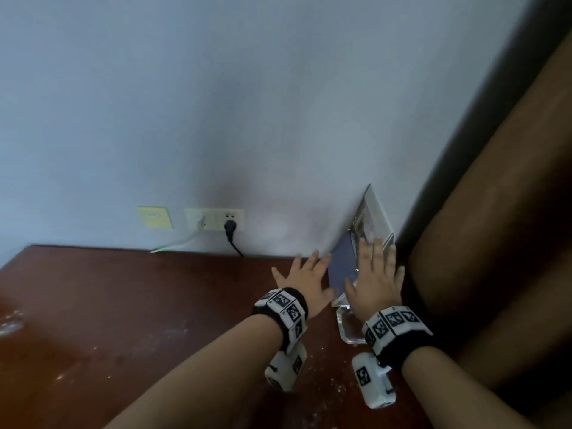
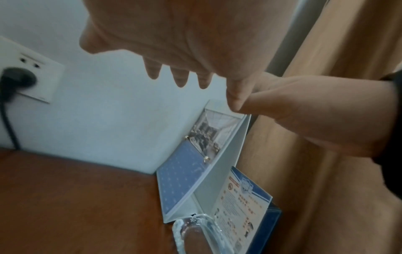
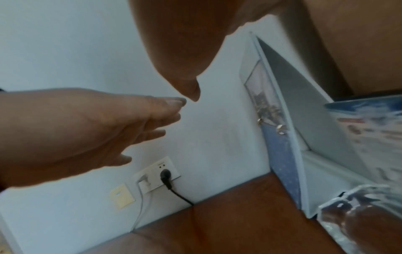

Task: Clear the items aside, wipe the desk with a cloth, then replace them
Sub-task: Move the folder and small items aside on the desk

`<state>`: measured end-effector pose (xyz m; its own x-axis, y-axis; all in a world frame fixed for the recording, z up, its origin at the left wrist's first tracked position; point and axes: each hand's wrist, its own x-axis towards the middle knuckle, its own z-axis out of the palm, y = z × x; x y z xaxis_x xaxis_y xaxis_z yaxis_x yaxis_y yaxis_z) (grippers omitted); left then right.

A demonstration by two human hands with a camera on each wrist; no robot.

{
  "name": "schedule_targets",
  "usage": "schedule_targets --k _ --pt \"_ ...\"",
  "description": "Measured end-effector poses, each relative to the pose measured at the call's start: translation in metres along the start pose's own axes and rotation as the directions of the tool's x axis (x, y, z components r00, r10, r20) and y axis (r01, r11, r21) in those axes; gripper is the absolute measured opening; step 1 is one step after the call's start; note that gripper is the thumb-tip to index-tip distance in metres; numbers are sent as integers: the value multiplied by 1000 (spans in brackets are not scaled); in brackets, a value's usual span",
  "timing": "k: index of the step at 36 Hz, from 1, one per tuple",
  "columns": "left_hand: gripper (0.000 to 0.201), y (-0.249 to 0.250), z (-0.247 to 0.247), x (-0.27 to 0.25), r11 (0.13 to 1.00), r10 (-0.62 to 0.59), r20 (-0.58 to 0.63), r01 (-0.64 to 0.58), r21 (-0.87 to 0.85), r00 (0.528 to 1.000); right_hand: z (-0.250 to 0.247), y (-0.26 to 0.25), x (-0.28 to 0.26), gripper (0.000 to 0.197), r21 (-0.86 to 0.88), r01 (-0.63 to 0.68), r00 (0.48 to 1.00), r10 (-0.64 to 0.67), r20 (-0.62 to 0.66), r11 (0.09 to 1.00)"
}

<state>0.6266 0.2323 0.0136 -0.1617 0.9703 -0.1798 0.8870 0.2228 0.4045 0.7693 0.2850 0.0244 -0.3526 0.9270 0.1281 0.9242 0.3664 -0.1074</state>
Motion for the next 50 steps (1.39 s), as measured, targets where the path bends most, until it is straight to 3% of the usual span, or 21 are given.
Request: schedule_targets --k 13,23,29,35,41,50 --pt "69 -163 -72 -130 972 -232 -164 236 0 959 10 -206 -51 81 0 199 965 -196 172 980" --pt "70 -295 -108 -244 909 -407 -282 414 -34 869 23 -377 -108 79 41 359 903 -358 239 933" --pt "70 -366 -122 -317 845 -525 -295 531 -65 799 29 -471 -150 80 85 461 852 -468 234 883" --pt "70 -430 -126 -382 755 -647 -297 644 -125 702 38 -553 -191 79 114 578 773 -587 241 808" --pt "68 -480 -127 -443 653 -749 -303 736 -181 590 46 -624 -229 75 172 688 660 -706 256 705" --pt "67 -553 -132 -510 514 -852 -254 822 -245 457 69 -726 -273 72 236 801 495 -830 256 550"
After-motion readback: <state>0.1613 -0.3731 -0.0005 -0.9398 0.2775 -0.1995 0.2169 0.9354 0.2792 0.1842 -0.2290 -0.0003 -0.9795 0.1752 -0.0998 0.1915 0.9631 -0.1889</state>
